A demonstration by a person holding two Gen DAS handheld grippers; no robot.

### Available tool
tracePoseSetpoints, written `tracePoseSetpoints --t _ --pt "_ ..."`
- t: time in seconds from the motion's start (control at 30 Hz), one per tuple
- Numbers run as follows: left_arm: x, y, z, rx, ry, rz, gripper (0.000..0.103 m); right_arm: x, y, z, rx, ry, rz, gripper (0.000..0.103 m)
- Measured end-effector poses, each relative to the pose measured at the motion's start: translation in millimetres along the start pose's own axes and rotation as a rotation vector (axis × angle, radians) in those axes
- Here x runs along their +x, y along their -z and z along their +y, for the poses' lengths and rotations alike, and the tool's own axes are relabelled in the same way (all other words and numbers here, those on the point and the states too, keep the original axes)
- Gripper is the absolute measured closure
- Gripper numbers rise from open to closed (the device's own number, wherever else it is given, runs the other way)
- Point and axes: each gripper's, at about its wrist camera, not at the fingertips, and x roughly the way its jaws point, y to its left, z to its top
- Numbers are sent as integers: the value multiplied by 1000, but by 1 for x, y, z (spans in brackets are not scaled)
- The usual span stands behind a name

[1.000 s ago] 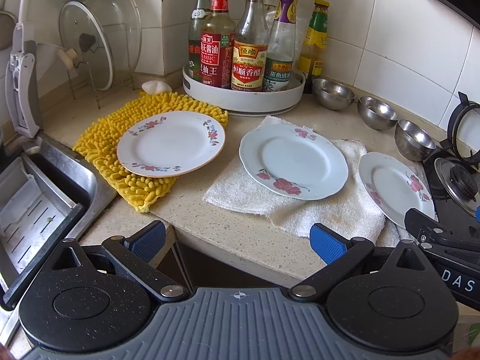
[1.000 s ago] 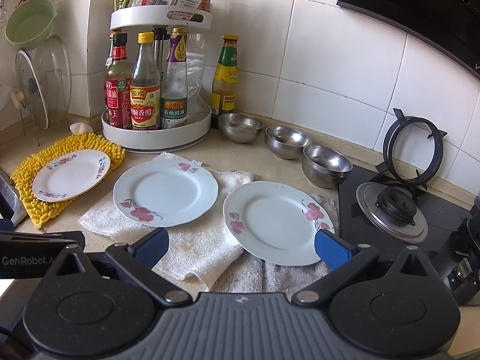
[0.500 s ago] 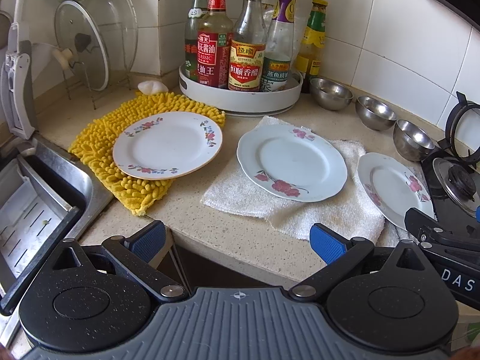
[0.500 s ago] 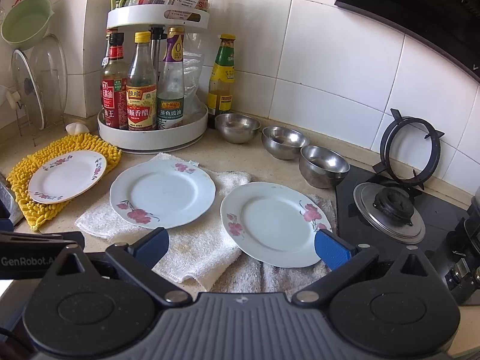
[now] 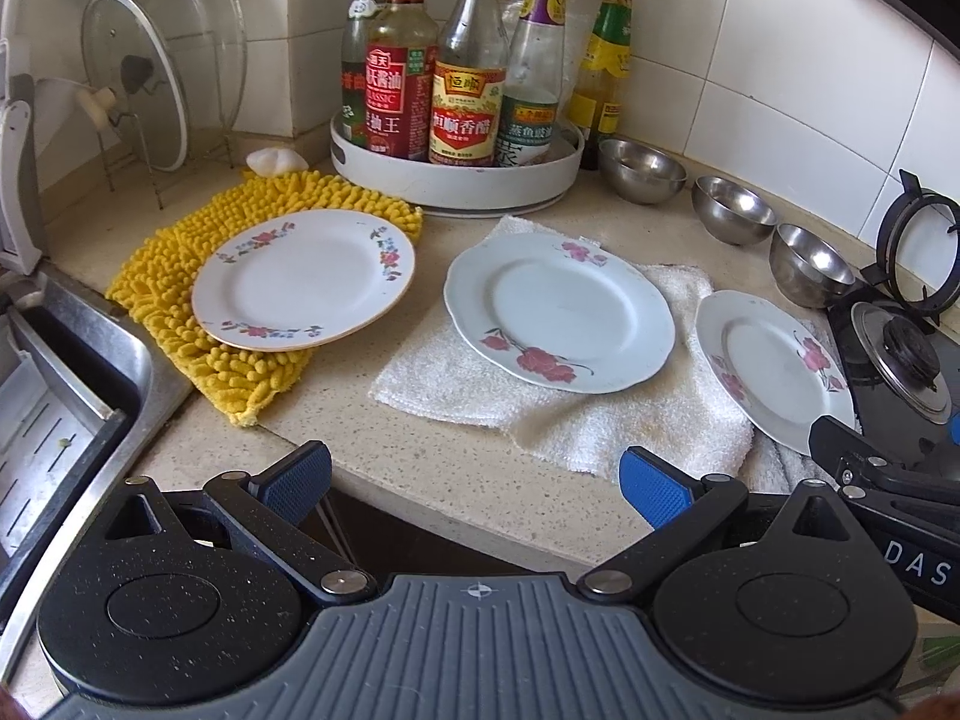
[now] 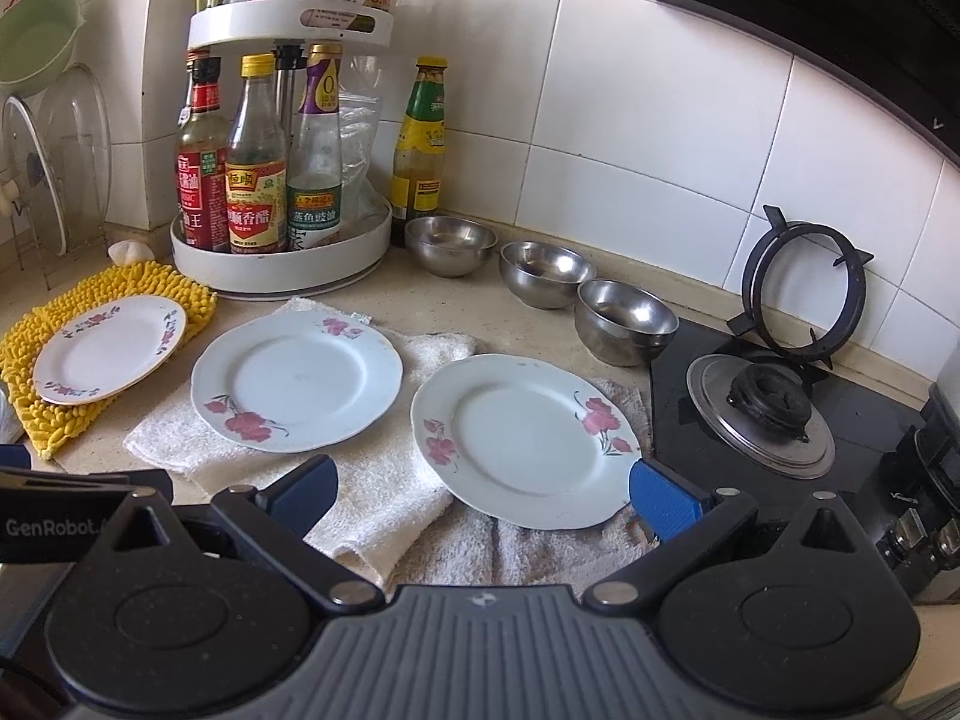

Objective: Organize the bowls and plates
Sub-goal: 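Move both grippers toward the pink-flower plate beside the stove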

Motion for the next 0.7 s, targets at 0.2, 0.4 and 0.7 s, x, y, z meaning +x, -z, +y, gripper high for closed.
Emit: tracePoseSetpoints --t 0.2,0.4,0.7 --pt "14 -4 -14 26 9 30 0 24 -1 -24 32 17 41 0" --pt "35 -11 -42 85 46 69 0 51 -5 -63 82 56 79 0" --pt "69 -15 -91 212 176 117 0 91 0 -105 95 66 139 0"
